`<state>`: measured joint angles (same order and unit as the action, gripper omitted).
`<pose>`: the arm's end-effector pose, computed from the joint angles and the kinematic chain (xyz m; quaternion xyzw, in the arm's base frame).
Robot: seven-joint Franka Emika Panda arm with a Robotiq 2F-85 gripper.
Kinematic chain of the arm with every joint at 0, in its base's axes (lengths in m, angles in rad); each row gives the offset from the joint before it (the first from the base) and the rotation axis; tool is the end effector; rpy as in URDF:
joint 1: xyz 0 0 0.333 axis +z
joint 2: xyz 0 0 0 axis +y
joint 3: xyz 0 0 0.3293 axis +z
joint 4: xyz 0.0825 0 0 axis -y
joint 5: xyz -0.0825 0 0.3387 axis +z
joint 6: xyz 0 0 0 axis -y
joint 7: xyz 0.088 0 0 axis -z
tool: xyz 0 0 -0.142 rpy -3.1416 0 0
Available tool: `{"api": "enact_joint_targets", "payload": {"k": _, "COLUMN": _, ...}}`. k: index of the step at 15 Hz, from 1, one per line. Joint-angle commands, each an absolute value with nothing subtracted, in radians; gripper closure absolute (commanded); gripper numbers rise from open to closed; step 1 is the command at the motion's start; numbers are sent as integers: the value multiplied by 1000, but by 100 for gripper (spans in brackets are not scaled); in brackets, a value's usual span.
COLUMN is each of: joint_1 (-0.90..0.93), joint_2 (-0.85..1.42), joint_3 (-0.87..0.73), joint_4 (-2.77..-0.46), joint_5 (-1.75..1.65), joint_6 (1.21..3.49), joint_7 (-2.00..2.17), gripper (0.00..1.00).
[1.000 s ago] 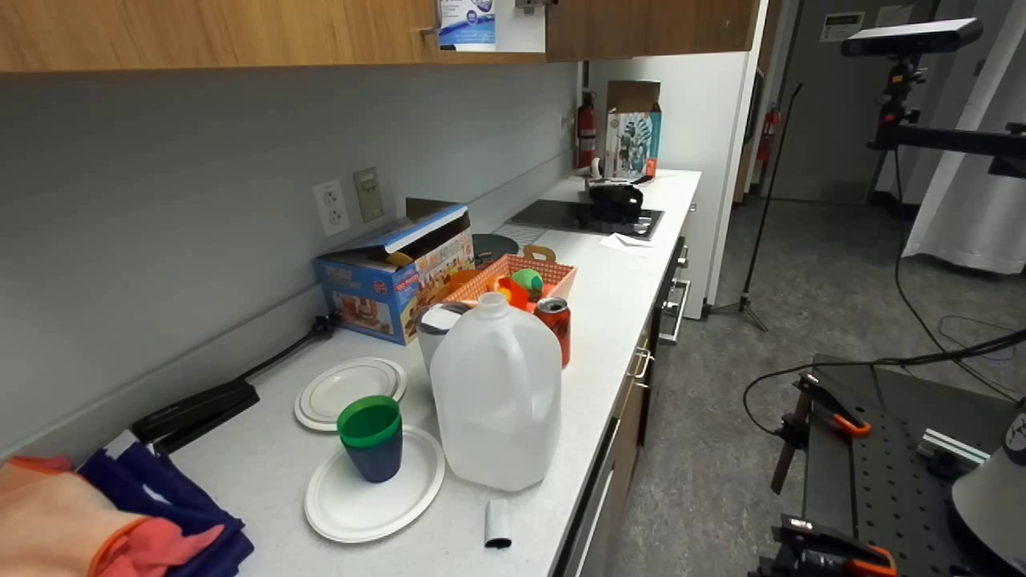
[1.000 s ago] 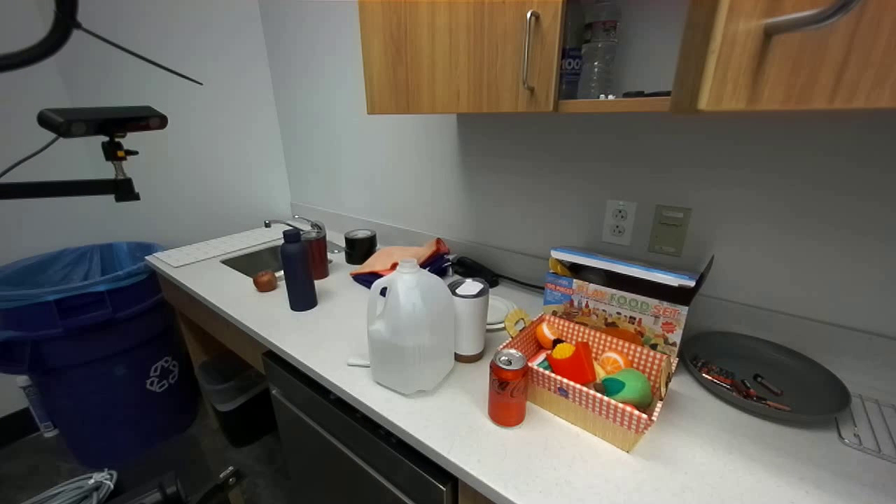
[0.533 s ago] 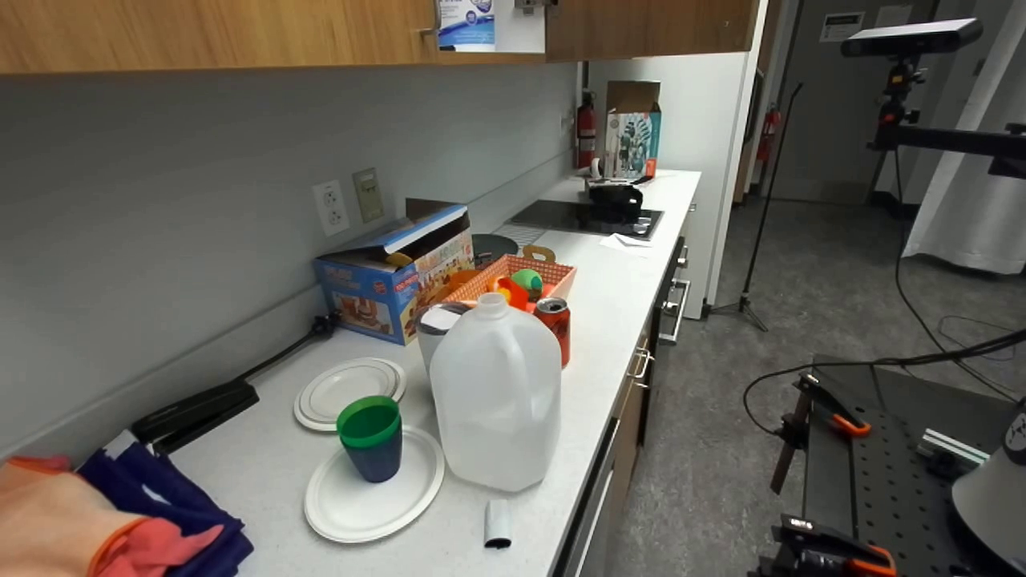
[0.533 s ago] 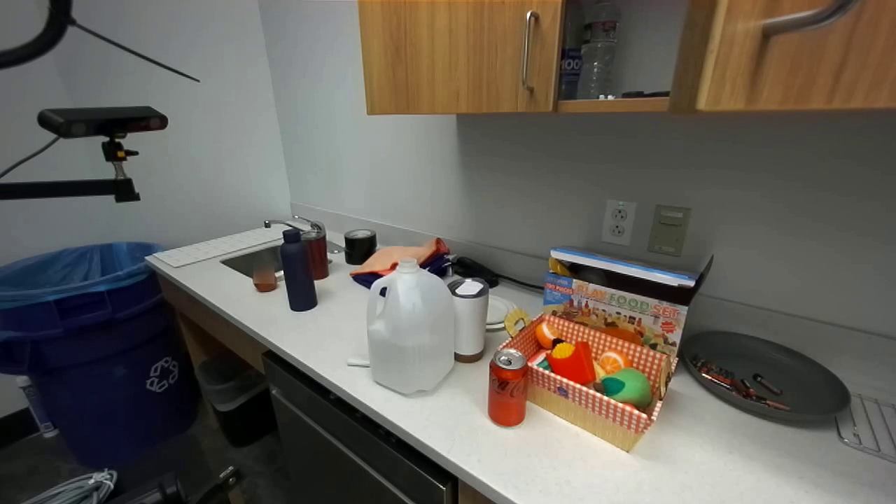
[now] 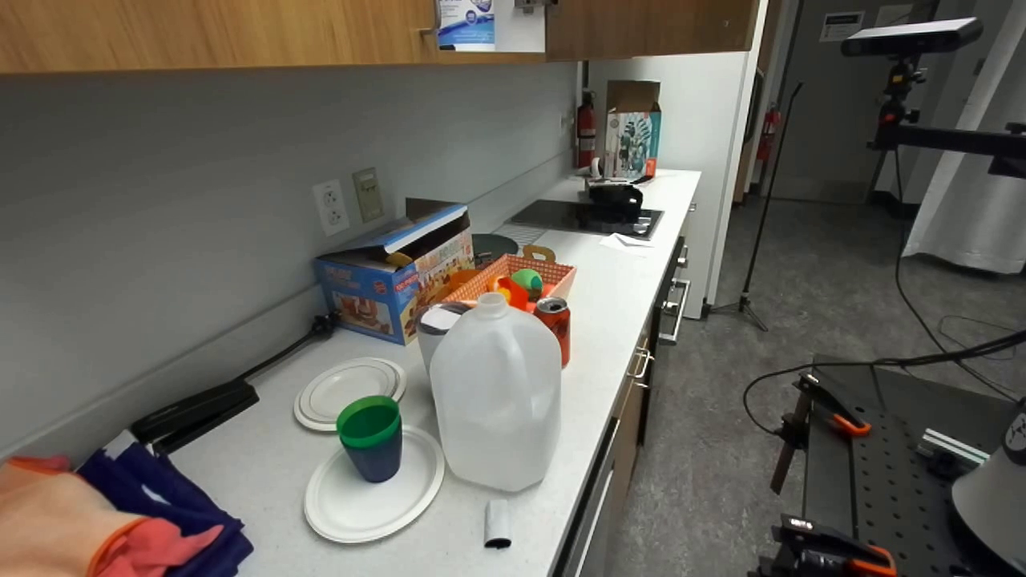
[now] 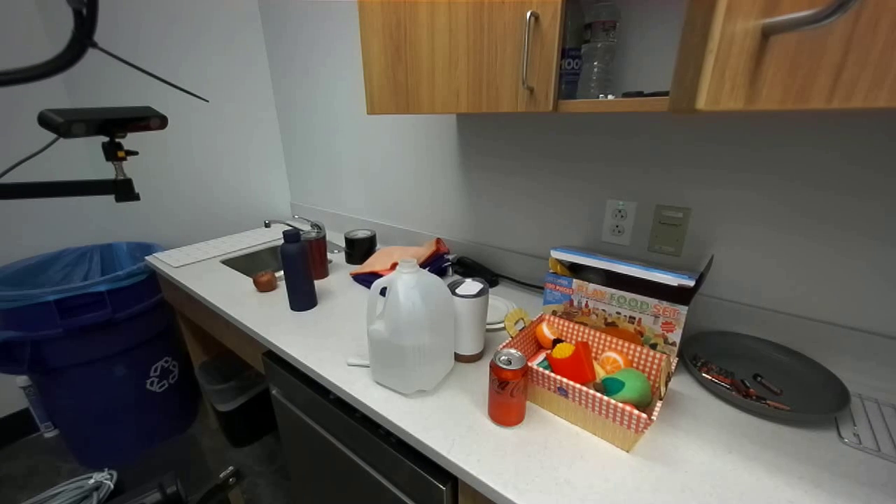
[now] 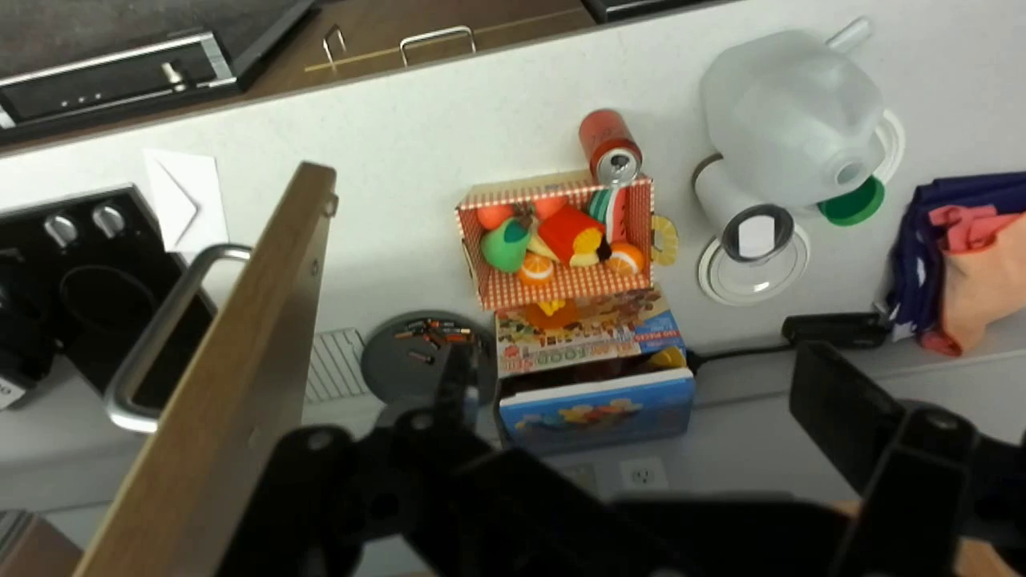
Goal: Open the upper cabinet door on the right
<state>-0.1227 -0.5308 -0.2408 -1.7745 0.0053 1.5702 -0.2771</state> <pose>0.2990 -0.1535 0.7324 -0.9851 0.0358 -0.1675 0.0127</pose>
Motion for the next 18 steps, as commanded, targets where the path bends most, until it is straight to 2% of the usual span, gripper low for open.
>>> {"api": "enact_joint_targets", "payload": {"k": 1, "joint_1": -117, "joint_2": -555, "joint_3": -216, "joint_4": -1797, "joint_5": 11, "joint_6": 1703, "joint_7": -235, "gripper": 0}}
{"api": "enact_joint_targets", "payload": {"k": 10, "joint_1": -140, "joint_2": -651, "joint_3": -147, "joint_4": -1885, "joint_5": -48, "joint_6": 1968, "joint_7": -96, "gripper": 0}}
{"api": "enact_joint_targets", "payload": {"k": 18, "joint_1": -123, "joint_2": -654, "joint_3": -149, "joint_4": -1881, "joint_5": -53, "joint_6": 1952, "joint_7": -69, "gripper": 0}}
